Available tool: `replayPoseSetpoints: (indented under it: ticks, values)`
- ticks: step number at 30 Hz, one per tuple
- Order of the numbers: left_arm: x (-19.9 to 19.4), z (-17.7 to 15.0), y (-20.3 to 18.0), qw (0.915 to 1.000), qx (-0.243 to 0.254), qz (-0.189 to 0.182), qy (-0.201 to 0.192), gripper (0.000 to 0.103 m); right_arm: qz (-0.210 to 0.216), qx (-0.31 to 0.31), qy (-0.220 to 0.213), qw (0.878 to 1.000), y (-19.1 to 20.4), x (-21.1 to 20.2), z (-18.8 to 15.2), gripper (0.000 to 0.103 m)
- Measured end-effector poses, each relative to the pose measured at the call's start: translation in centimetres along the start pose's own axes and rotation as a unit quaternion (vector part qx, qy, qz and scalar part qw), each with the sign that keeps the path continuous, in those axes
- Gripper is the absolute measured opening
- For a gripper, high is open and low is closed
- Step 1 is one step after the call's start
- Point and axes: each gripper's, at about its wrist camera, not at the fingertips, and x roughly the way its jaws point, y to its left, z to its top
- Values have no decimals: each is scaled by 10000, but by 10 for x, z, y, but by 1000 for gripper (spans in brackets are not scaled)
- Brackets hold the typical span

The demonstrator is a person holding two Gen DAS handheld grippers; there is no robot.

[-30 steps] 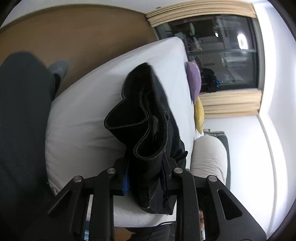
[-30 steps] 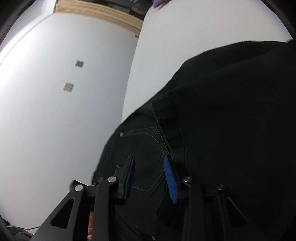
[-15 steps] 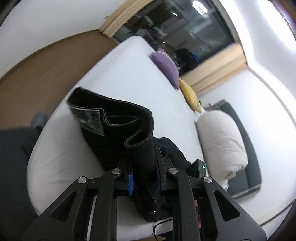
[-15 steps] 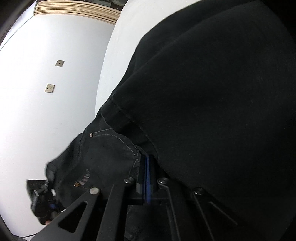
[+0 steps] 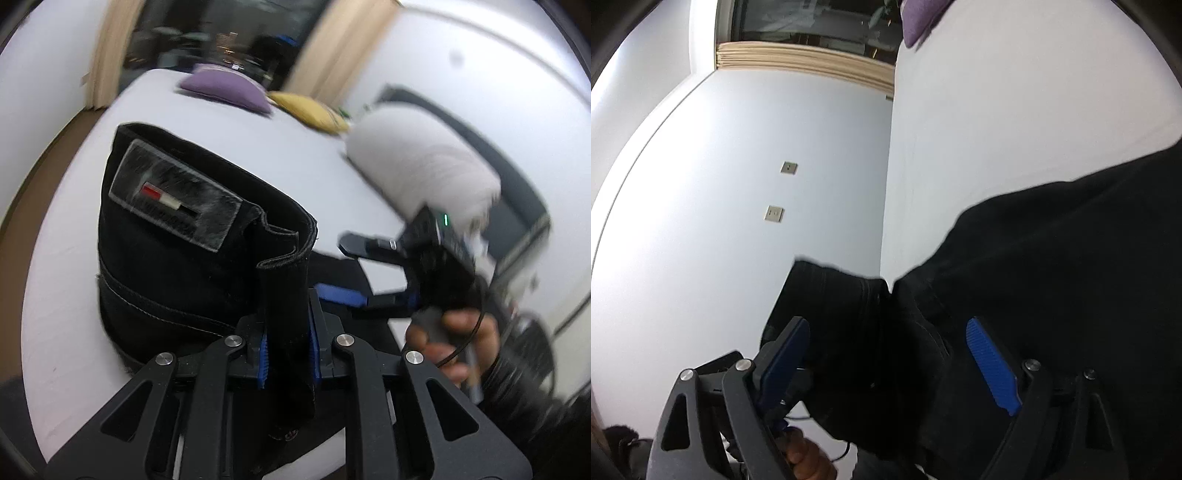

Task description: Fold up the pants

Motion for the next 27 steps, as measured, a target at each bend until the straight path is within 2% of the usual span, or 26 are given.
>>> replayPoseSetpoints:
  ticks: [5,9,11,13,15,16,17,19,21,24,27]
  values:
    - [58,-17,-37,9942,894,228,545,15,162,-100,125,9997,-11,-13,-12,90]
    - [92,-50,-63,9823,1624,368,857,15,22,-77,131,9999,-22,-22,-16,93]
    - [98,-63,-80,9729,2040,455,985,15,-110,-54,187,9998,-25,-18,-17,93]
    - [113,-66,-89,9623,2423,551,1103,15,-328,-167,188,9991,-21,-13,-19,88]
    - [121,-71,-99,9539,2703,587,1168,15,-713,-431,215,9963,-14,-13,-18,73]
    - [123,-74,-105,9508,2800,607,1179,15,-908,-490,255,9943,-13,-14,-17,69]
    - [126,-76,-108,9488,2857,626,1194,15,-1079,-502,301,9924,-14,-15,-15,61]
    - [128,-79,-112,9479,2871,604,1239,15,-1405,-477,362,9883,-16,-16,-14,54]
    - [137,-84,-116,9468,2896,566,1282,15,-1595,-513,323,9853,-18,-22,-15,42]
    - [137,-83,-117,9431,3021,508,1291,15,-1767,-616,238,9820,-19,-27,-19,32]
    - [138,-81,-120,9395,3174,400,1225,15,-1806,-652,25,9814,-23,-39,-15,30]
